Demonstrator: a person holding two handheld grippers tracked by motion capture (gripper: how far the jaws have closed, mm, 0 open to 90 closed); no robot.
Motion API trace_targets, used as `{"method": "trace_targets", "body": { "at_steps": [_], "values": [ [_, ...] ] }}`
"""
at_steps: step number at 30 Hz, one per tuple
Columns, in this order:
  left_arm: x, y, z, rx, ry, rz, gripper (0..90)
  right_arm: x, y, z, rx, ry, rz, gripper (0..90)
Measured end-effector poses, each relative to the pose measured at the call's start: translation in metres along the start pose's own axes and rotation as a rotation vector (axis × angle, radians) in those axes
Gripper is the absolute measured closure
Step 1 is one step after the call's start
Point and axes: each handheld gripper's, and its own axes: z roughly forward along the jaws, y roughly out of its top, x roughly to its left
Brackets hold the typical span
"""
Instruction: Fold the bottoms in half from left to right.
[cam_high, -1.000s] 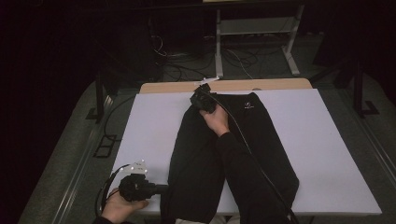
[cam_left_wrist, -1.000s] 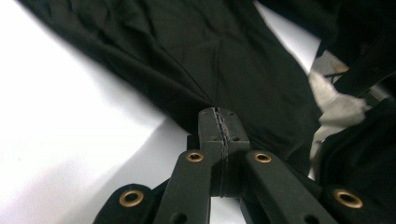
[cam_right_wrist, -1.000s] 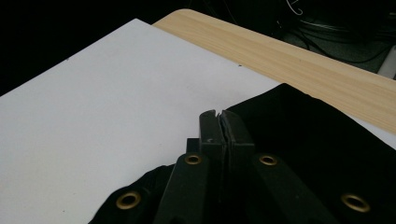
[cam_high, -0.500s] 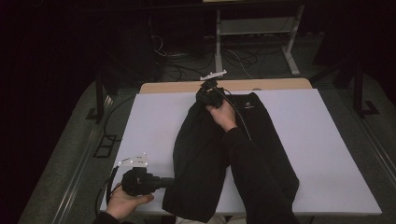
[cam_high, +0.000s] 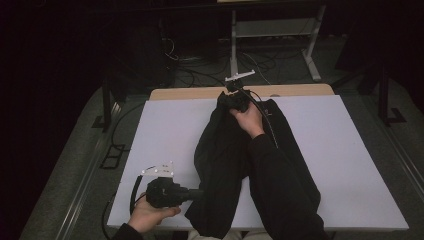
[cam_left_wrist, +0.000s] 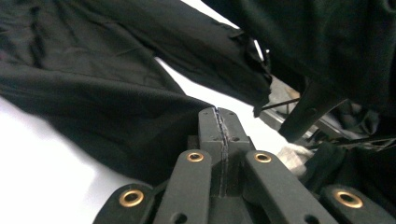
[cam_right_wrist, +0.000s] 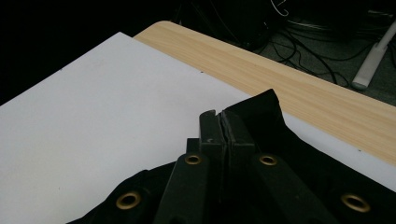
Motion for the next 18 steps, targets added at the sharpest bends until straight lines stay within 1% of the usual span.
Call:
{"method": "trace_targets", "body": {
  "at_steps": [2, 4, 5, 6, 7, 9, 10, 13, 14, 17, 18],
  "values": [
    [-0.002, 0.002, 0.005, 0.005, -0.009, 0.007, 88.9, -0.001, -0.001, -0.002, 0.002, -0.001, -0.001, 86.7],
    [-0.003, 0.003, 0.009, 0.011, -0.015, 0.013, 88.9, -0.006, -0.004, -0.005, 0.002, -0.005, 0.005, 86.7],
    [-0.005, 0.005, 0.013, 0.016, -0.028, 0.014, 88.9, -0.010, -0.006, -0.008, 0.004, -0.006, 0.012, 86.7],
    [-0.005, 0.005, 0.013, 0.016, -0.028, 0.014, 88.9, -0.013, -0.007, -0.010, 0.000, -0.009, 0.016, 86.7],
    [-0.006, 0.006, 0.015, 0.018, -0.030, 0.015, 88.9, -0.013, -0.007, -0.010, 0.000, -0.009, 0.016, 86.7],
    [-0.006, 0.008, 0.019, 0.032, -0.040, 0.007, 88.9, -0.017, -0.009, -0.013, 0.002, -0.010, 0.025, 86.7],
    [-0.005, 0.008, 0.021, 0.036, -0.036, 0.003, 88.9, -0.021, -0.011, -0.016, 0.000, -0.011, 0.034, 86.7],
    [-0.005, 0.010, 0.024, 0.035, -0.037, -0.013, 88.9, -0.025, -0.013, -0.019, -0.001, -0.012, 0.040, 86.7],
    [-0.005, 0.011, 0.026, 0.035, -0.040, -0.011, 88.9, -0.029, -0.016, -0.022, -0.002, -0.012, 0.042, 86.7],
    [-0.011, 0.015, 0.032, 0.045, -0.056, 0.002, 88.9, -0.032, -0.018, -0.025, 0.003, -0.017, 0.048, 86.7],
    [-0.012, 0.016, 0.034, 0.051, -0.062, 0.009, 88.9, -0.038, -0.021, -0.028, 0.005, -0.018, 0.057, 86.7]
  ]
}}
